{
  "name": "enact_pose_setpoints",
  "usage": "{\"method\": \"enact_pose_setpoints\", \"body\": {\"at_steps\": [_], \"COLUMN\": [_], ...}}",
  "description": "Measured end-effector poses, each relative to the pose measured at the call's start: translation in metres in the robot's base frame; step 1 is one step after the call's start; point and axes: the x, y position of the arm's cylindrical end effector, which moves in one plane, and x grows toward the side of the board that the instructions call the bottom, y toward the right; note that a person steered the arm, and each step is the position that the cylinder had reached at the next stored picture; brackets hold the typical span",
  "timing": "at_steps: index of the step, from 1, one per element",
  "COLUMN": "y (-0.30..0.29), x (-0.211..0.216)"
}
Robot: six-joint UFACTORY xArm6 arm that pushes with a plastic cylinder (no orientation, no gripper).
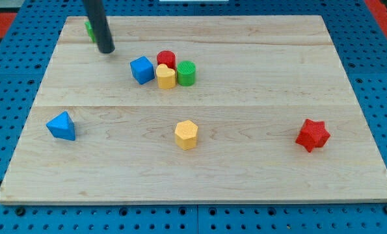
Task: Push the green star to the left side of the board
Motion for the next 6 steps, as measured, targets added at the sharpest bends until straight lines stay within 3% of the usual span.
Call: {"method": "enact_pose_setpoints", "body": {"at_steps": [1, 2, 4, 6], "y": [0.036, -0.006, -0.106, -0.129], "x": [-0.039, -0.055, -0.033, 0.004]}}
